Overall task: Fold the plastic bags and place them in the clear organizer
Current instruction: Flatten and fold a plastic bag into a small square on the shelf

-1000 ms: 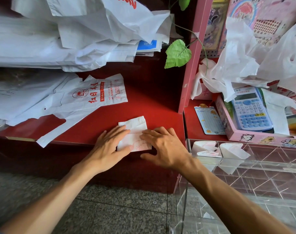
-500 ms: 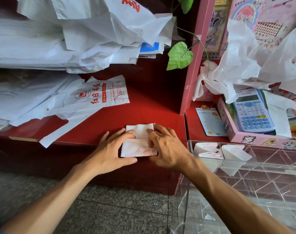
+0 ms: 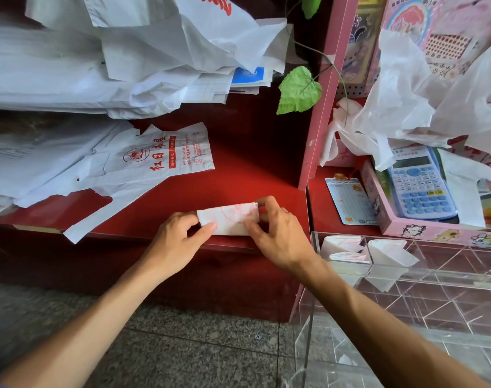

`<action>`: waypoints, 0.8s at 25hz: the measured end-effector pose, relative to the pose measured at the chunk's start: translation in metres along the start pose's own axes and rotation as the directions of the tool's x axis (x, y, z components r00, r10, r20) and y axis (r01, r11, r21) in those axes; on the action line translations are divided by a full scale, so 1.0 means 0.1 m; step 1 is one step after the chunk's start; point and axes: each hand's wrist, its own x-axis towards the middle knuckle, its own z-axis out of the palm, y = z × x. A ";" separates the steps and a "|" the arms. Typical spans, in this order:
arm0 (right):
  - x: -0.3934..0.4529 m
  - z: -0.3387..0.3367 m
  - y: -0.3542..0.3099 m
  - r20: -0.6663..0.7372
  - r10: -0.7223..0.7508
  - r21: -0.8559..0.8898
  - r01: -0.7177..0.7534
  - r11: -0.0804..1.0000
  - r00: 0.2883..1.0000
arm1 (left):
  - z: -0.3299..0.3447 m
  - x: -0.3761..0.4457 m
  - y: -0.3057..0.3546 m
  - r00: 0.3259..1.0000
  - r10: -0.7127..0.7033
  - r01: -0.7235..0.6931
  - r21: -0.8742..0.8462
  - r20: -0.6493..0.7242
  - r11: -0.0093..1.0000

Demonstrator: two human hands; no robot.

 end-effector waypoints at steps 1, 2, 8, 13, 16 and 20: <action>0.01 0.03 0.01 -0.017 0.025 0.031 -0.024 0.999 1.000 | 0.01 -0.01 0.01 1.000 -0.018 0.018 -0.013 -0.013 1.000; 0.01 0.04 0.01 -0.028 0.039 0.046 -0.037 0.998 0.999 | 0.03 -0.01 0.02 0.999 -0.028 0.027 -0.029 -0.040 0.999; -0.10 0.05 -0.06 -0.015 -0.116 -0.254 0.108 0.961 0.993 | 0.19 0.02 0.11 0.994 -0.015 0.024 0.080 -0.104 0.996; -0.13 0.06 -0.03 0.297 -0.098 -0.423 0.223 0.879 0.950 | 0.19 0.01 0.06 0.989 0.143 -0.150 0.313 0.047 0.938; -0.14 0.02 -0.02 0.266 -0.202 -0.488 0.312 0.815 0.943 | 0.18 0.00 0.07 0.952 0.198 -0.281 0.415 0.233 0.865; -0.24 -0.13 -0.04 0.113 -0.327 -0.506 0.337 0.794 0.938 | 0.22 0.01 0.27 0.902 0.342 -0.426 0.409 0.264 0.807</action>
